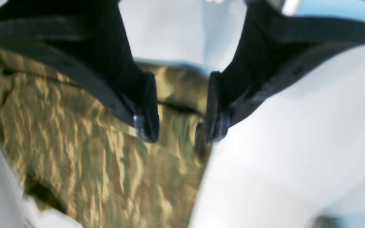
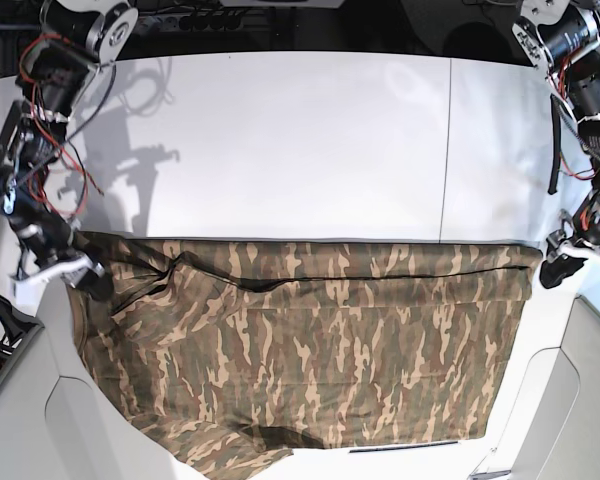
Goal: Fold the T-shirt properly
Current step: 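Lift the shirt edge with both grippers and pull it back over itself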
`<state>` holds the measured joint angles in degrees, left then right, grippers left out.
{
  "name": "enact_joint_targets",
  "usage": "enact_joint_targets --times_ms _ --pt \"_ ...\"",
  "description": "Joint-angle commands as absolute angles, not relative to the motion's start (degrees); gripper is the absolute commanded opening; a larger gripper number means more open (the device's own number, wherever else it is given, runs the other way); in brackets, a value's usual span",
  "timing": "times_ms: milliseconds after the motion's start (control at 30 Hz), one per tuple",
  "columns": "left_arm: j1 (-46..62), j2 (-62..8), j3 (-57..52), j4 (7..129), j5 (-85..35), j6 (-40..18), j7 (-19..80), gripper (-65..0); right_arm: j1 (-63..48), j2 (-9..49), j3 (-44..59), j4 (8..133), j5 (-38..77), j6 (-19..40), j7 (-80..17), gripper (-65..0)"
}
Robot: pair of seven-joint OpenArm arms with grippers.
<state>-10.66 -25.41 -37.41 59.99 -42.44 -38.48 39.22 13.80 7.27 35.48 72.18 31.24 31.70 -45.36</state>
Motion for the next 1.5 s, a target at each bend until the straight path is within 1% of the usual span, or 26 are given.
enact_joint_targets --times_ms 0,167,200,300,333,367,467,500,600,633,833,967,1033,1267,1333,1367,1433,1467 --pt "-11.0 -26.5 -38.7 60.9 -45.2 -39.5 38.9 -37.9 13.8 7.9 36.4 74.1 33.2 32.2 -44.4 -36.8" --pt "-7.3 -26.5 -40.1 60.9 -48.3 -39.7 38.8 -37.8 9.6 9.2 40.1 74.7 35.4 32.2 -43.0 -36.8" --pt "-6.7 -26.4 -40.1 60.9 -48.4 -39.7 38.8 -36.3 8.9 9.8 40.5 74.7 35.4 32.1 -42.6 -36.8" --pt "-4.9 -26.2 -40.1 60.9 -48.7 -39.7 38.3 -26.4 6.5 11.7 40.6 74.7 35.3 30.9 -41.3 -36.8" --pt "-4.4 -26.0 -40.1 60.9 -48.6 -39.7 38.0 -24.3 5.9 12.2 40.7 74.7 35.1 29.9 -41.0 -36.7" --pt "-4.0 -25.7 -40.1 60.8 -48.6 -39.7 37.9 -23.9 5.3 12.5 40.7 74.7 34.4 29.0 -40.8 -36.7" --pt "-3.5 -24.8 -40.1 60.8 -48.2 -39.7 37.4 -23.9 4.9 12.5 40.6 74.5 32.4 27.0 -40.2 -36.6" --pt "-3.5 -24.4 -40.1 60.8 -47.8 -39.7 37.3 -23.9 4.9 12.5 40.6 74.3 32.5 26.9 -40.1 -35.0" --pt "-3.5 -23.1 -40.1 60.8 -46.9 -39.7 36.5 -23.9 4.9 12.5 40.6 73.0 32.8 26.9 -39.1 -27.0" --pt "-3.5 -22.6 -40.1 60.8 -46.1 -39.7 36.2 -23.9 5.0 12.5 40.6 72.2 33.0 26.9 -39.0 -25.6" --pt "-3.8 -21.8 -37.6 58.2 -44.7 -39.6 32.5 -23.9 5.6 12.3 38.8 66.2 33.6 27.4 -34.2 -25.3" --pt "-4.0 -21.7 -34.4 57.2 -42.4 -37.2 28.8 -23.9 7.1 11.3 38.6 63.1 34.4 30.1 -33.6 -25.3" --pt "-4.0 -21.2 -32.9 57.2 -41.0 -36.2 26.2 -23.9 7.9 10.8 38.5 62.0 35.6 30.4 -33.6 -25.3" --pt "-7.4 -17.9 -32.2 57.0 -36.3 -34.9 25.9 -24.0 12.0 9.6 38.5 60.5 34.3 30.2 -33.2 -25.3" --pt "-7.9 -17.6 -31.7 57.0 -35.6 -34.8 25.9 -26.0 12.7 9.5 38.3 60.4 34.2 30.1 -33.2 -25.4" --pt "-7.9 -17.6 -31.1 57.0 -35.4 -34.8 25.9 -28.9 12.9 9.5 38.0 60.3 34.0 29.9 -33.1 -25.4" --pt "-8.2 -17.6 -29.6 57.0 -34.4 -34.9 25.9 -38.5 13.5 9.5 37.2 60.0 33.3 29.8 -32.7 -25.7" --pt "-8.4 -17.6 -28.8 57.0 -33.8 -34.9 26.0 -43.9 13.8 9.5 36.8 59.7 32.9 29.8 -32.5 -27.4"
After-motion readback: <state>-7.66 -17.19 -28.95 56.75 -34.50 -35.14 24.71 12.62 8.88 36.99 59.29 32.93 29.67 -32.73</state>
